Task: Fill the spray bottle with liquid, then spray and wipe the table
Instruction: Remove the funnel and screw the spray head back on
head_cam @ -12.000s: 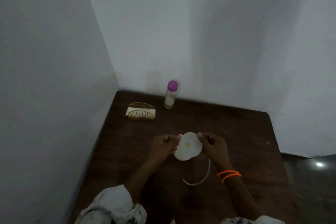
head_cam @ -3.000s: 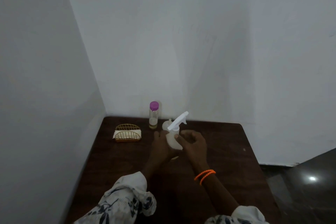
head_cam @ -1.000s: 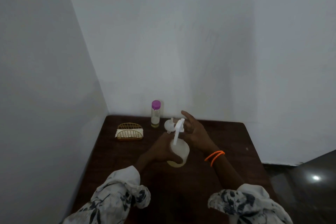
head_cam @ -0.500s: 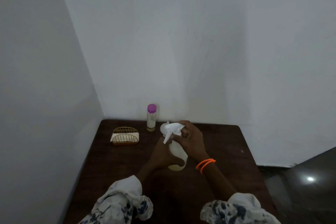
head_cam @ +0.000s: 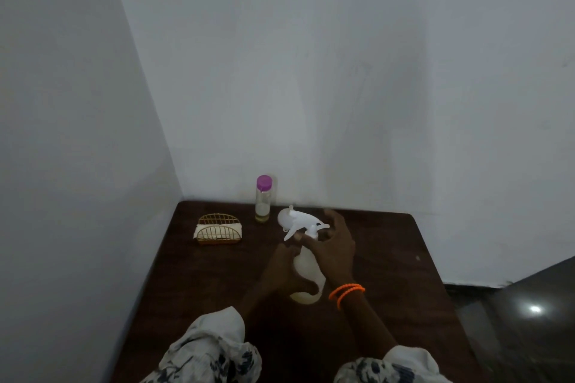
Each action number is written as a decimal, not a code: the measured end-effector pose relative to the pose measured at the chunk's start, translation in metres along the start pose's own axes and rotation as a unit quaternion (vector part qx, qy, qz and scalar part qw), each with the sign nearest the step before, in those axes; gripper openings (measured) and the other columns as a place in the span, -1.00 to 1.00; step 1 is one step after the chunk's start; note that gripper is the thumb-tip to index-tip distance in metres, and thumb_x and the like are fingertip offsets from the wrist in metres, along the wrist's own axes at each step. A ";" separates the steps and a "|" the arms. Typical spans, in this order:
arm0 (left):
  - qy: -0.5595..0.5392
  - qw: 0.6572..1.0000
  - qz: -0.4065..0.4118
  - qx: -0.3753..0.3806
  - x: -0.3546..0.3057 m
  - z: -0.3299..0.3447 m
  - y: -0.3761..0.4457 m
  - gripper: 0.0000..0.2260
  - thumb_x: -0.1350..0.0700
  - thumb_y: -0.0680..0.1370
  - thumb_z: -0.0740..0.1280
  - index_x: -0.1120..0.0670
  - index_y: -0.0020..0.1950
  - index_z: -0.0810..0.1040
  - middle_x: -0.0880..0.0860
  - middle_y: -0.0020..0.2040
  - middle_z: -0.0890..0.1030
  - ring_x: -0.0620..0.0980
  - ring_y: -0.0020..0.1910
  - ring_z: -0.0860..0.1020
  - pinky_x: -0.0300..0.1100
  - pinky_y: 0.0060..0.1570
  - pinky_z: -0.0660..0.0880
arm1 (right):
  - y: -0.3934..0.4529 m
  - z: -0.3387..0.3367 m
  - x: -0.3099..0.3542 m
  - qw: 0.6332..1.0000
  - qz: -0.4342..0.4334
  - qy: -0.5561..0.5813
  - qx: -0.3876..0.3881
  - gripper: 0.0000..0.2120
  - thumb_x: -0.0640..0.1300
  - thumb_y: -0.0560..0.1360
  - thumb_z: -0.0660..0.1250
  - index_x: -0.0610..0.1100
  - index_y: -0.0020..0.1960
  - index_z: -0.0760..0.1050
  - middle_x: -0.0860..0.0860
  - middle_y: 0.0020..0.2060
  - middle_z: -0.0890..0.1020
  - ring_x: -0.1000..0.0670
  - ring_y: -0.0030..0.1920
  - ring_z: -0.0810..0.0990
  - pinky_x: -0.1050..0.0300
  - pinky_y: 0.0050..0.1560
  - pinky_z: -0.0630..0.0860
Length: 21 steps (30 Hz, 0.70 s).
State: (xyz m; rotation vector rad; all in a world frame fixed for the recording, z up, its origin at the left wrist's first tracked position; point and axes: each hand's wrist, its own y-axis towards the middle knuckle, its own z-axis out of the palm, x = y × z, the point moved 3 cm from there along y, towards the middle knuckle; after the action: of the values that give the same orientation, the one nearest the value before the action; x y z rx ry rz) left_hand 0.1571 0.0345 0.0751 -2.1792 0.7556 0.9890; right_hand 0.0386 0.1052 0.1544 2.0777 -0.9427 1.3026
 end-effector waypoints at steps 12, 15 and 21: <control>-0.096 0.960 0.012 0.262 0.000 0.023 -0.016 -0.21 0.15 0.27 0.65 -0.27 0.41 0.44 -0.11 0.38 0.56 -0.16 0.33 0.56 -0.12 0.25 0.60 | -0.023 -0.021 -0.044 0.970 0.097 0.144 0.169 -0.67 0.15 0.50 0.45 -0.13 -0.13 0.68 -0.16 -0.21 0.73 -0.12 -0.15 0.74 0.09 -0.12 0.66; -0.047 0.975 -0.029 0.217 0.004 0.046 -0.027 -0.04 0.01 0.29 0.67 -0.15 0.60 0.27 -0.04 0.55 0.38 -0.01 0.50 0.40 0.07 0.47 0.42 | -0.038 -0.024 -0.062 0.974 0.151 0.165 0.025 -0.72 0.06 0.54 0.45 -0.12 -0.21 0.67 -0.17 -0.32 0.70 -0.13 -0.30 0.70 -0.04 -0.19 0.69; 0.031 0.982 -0.072 0.171 0.011 0.100 -0.050 -0.10 -0.09 0.43 0.60 0.02 0.64 0.18 0.07 0.61 0.26 0.05 0.59 0.25 -0.09 0.52 0.19 | -0.064 -0.031 -0.097 0.945 0.236 0.165 -0.157 -0.83 0.00 0.54 0.45 -0.10 -0.10 0.68 -0.04 -0.28 0.72 0.17 -0.33 0.68 0.16 -0.27 0.62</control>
State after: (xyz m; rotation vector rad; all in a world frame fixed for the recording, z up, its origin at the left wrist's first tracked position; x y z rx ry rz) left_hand 0.1542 0.1363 0.0289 -1.9406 0.7263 0.6668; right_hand 0.0422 0.1959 0.0754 1.3807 -1.4348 1.5500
